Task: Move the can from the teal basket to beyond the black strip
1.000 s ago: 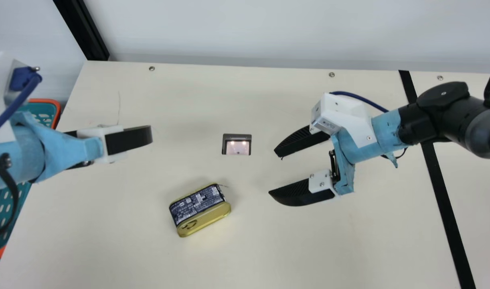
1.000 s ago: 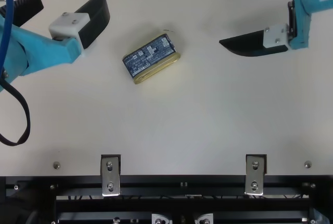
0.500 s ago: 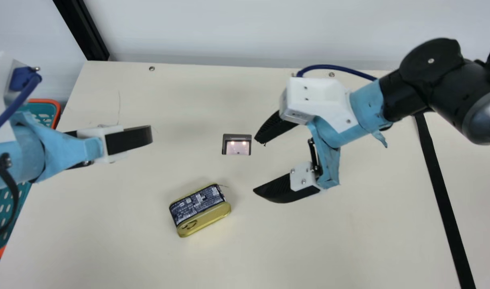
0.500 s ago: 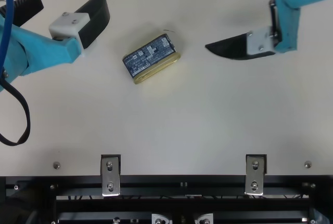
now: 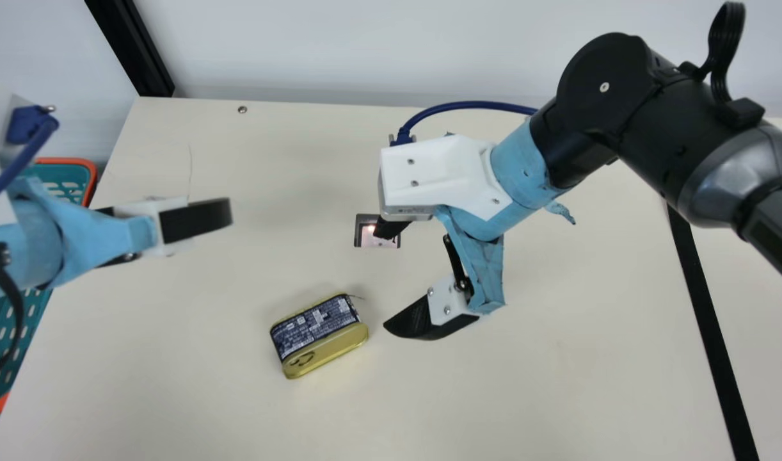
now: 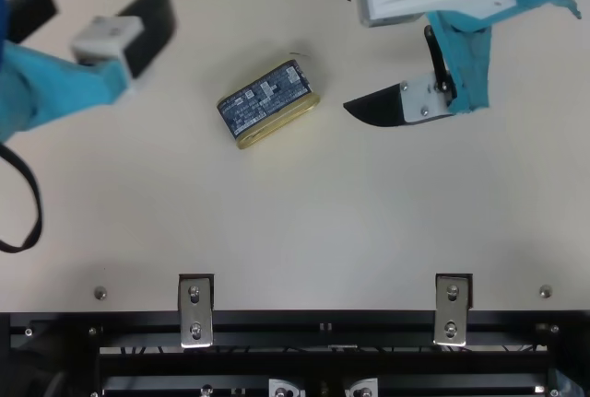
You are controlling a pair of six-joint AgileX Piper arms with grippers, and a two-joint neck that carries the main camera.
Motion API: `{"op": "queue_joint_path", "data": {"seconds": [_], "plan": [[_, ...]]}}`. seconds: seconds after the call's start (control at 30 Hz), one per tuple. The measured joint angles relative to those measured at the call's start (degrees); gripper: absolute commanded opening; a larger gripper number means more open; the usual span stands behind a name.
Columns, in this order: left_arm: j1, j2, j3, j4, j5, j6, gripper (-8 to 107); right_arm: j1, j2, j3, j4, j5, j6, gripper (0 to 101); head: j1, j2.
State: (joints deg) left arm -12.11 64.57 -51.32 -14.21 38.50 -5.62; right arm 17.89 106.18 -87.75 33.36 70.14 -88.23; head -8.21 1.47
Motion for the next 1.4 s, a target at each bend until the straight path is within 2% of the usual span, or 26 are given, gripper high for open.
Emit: {"op": "queue_joint_path", "data": {"seconds": [0.37, 0.6, 1.03, 1.4], "plan": [[4.2, -6.2, 5.5, 13.0, -2.9, -10.2, 90, 1.0, 0.3, -0.5, -0.7, -0.4, 1.0, 101, 0.3, 0.0], [4.2, -6.2, 5.5, 13.2, -2.9, -10.2, 90, 5.9, 2.1, -3.2, -3.1, -0.2, 2.8, 101, 0.0, 0.0], [4.2, -6.2, 5.5, 13.2, -2.9, -10.2, 90, 19.2, 8.1, -10.7, -14.7, -0.2, 7.8, 101, 0.0, 0.0], [4.2, -6.2, 5.5, 13.2, -2.9, -10.2, 90, 24.4, 13.0, -13.6, -22.6, -0.3, 8.9, 101, 0.0, 0.0]]}}
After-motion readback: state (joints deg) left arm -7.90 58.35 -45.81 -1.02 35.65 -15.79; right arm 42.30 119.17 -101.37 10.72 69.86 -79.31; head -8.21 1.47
